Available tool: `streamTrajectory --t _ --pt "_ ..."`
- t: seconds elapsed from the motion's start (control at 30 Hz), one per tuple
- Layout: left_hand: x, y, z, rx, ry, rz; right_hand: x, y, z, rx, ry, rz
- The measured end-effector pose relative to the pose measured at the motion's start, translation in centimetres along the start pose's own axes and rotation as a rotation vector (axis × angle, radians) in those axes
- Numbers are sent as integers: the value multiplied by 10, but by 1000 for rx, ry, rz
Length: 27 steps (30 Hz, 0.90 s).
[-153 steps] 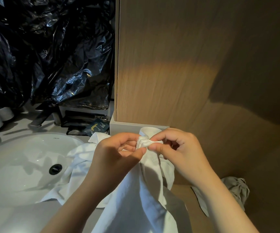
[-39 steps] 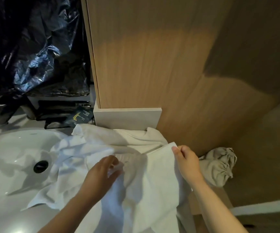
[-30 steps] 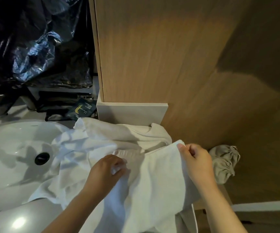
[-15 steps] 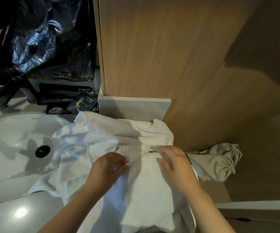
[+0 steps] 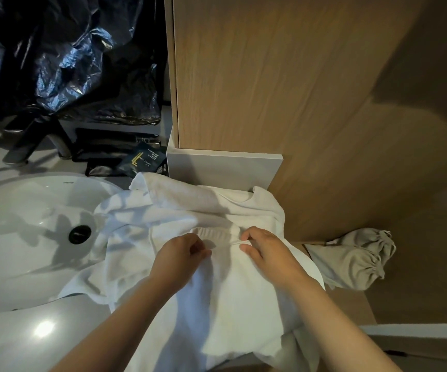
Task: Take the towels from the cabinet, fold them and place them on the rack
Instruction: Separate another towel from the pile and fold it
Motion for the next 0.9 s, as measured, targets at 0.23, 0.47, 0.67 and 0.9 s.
streamTrajectory --t 0.23,0.47,0.67,0.9 --pt "0 -10 15 4 127 -132 1 2 0 -3 -84 63" --pt "7 -17 31 52 196 -223 21 11 6 29 -212 82" --pt "12 -24 32 60 122 -98 19 9 8 -28 -156 71" --pt "14 -26 31 65 103 -15 23 18 4 61 -174 140"
Point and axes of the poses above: each hand's wrist, its own z-axis away from the middle knuckle, its own y-axis out of the palm, x = y × z, the point moved 5 cm from there along -z, towards the middle knuckle, and after that the axes turned 5 degrees about -x, right-handed, at the moved point
